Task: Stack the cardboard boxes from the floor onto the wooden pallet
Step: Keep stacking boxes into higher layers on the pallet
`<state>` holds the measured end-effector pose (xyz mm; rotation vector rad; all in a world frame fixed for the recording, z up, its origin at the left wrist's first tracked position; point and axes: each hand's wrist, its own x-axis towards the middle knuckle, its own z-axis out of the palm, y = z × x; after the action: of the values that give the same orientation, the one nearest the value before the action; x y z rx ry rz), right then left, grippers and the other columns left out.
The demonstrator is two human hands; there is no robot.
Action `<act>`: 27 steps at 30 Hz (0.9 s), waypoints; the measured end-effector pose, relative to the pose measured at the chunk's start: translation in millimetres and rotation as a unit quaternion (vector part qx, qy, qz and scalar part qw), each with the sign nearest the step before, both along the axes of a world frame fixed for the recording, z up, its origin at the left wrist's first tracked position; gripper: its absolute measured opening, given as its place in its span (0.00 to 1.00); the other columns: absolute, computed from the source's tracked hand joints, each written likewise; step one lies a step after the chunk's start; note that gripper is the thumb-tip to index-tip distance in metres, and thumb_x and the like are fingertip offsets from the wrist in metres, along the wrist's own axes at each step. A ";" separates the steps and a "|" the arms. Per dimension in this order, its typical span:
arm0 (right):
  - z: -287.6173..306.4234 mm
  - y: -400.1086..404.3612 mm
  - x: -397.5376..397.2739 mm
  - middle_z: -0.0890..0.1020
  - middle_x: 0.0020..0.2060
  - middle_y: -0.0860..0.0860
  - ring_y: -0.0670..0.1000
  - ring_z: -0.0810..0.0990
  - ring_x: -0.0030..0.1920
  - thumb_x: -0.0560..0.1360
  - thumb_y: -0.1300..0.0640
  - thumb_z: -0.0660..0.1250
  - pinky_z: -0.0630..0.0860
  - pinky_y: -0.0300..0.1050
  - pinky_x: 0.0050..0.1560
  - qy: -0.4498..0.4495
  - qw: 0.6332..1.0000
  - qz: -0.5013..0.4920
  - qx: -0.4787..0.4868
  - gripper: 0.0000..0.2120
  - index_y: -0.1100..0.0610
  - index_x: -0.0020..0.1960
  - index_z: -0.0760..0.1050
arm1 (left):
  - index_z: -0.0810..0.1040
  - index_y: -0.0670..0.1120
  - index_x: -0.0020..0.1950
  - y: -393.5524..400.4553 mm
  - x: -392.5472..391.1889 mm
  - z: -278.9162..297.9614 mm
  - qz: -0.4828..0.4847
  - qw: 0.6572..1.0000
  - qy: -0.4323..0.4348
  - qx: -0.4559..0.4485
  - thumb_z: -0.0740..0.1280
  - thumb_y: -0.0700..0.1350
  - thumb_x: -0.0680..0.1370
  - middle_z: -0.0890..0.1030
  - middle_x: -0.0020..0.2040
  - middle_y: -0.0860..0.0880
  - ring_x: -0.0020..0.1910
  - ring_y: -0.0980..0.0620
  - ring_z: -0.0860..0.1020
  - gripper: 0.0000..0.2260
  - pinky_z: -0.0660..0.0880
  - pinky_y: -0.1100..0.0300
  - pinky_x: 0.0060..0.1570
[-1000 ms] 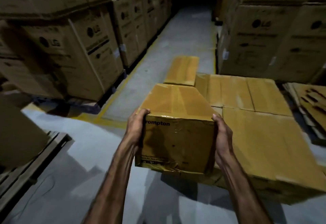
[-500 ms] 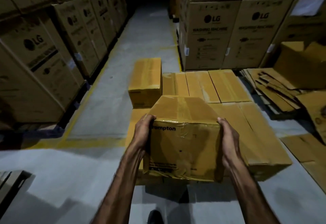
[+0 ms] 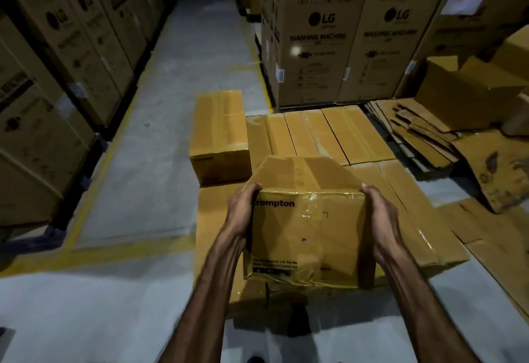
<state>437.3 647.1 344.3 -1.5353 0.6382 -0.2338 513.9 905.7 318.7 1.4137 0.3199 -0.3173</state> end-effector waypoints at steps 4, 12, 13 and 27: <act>5.5 -1.3 34.5 0.86 0.49 0.55 0.57 0.83 0.52 0.83 0.38 0.60 0.78 0.53 0.50 0.005 1.000 -0.003 -0.026 0.18 0.48 0.53 0.82 | 0.84 0.48 0.64 -3.9 33.4 -3.6 0.000 1.000 -0.005 -0.015 0.68 0.57 0.79 0.86 0.52 0.46 0.52 0.46 0.82 0.18 0.76 0.53 0.44; 5.2 -43.3 130.2 0.83 0.48 0.54 0.56 0.79 0.50 0.82 0.40 0.62 0.76 0.55 0.52 -0.008 1.000 0.018 -0.021 0.17 0.50 0.48 0.81 | 0.84 0.48 0.61 -38.6 118.9 1.6 0.012 1.000 -0.012 -0.026 0.70 0.54 0.80 0.86 0.57 0.43 0.55 0.44 0.83 0.14 0.79 0.52 0.47; 2.9 -53.0 146.1 0.82 0.49 0.54 0.56 0.79 0.51 0.82 0.40 0.62 0.75 0.55 0.53 -0.013 0.999 0.027 -0.022 0.16 0.50 0.48 0.81 | 0.85 0.48 0.60 -46.0 130.2 1.6 0.019 0.999 -0.015 -0.025 0.70 0.54 0.80 0.86 0.57 0.44 0.55 0.44 0.83 0.13 0.79 0.52 0.48; -58.6 -152.7 367.3 0.76 0.73 0.50 0.57 0.75 0.71 0.71 0.47 0.68 0.71 0.61 0.75 0.008 0.993 0.094 0.065 0.35 0.53 0.77 0.73 | 0.71 0.49 0.78 -126.3 285.5 -32.2 0.088 0.995 0.004 -0.054 0.68 0.43 0.80 0.84 0.64 0.43 0.62 0.40 0.82 0.25 0.79 0.51 0.48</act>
<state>804.5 494.4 285.6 -1.4625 0.5080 -0.0362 799.4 779.4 286.5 1.2687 0.4256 -0.1920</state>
